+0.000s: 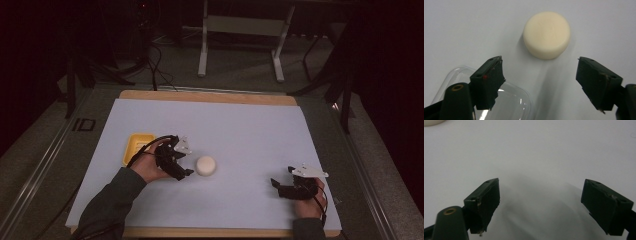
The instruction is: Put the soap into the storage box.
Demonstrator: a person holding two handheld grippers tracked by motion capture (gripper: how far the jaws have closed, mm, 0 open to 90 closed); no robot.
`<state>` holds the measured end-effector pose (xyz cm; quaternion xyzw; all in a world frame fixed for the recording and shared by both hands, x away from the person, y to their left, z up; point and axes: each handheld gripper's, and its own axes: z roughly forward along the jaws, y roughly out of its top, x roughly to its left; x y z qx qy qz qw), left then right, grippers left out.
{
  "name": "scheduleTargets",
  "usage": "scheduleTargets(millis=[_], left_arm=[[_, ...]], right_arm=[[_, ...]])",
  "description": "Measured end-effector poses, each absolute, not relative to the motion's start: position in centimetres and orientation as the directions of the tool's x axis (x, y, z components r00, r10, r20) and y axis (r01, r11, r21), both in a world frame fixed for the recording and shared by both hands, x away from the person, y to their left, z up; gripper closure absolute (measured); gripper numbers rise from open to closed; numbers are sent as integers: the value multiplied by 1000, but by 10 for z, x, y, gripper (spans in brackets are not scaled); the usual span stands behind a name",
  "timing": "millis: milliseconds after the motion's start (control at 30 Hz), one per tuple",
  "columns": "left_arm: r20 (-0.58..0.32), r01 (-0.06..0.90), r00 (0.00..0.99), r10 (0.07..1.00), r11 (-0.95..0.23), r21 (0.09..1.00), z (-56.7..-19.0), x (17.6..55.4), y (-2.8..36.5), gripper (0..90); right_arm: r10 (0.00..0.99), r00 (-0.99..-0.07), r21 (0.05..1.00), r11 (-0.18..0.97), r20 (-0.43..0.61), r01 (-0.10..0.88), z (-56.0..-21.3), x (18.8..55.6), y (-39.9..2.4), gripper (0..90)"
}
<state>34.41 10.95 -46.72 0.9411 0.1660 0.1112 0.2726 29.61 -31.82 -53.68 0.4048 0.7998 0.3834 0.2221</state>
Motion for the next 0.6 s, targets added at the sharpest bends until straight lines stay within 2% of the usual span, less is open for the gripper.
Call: scheduleTargets(millis=[600], left_arm=[[77, 273, 931, 356, -821, 502, -478, 359, 92, 160]], right_arm=[[816, -576, 793, 380, -44, 477, -537, 296, -318, 154]])
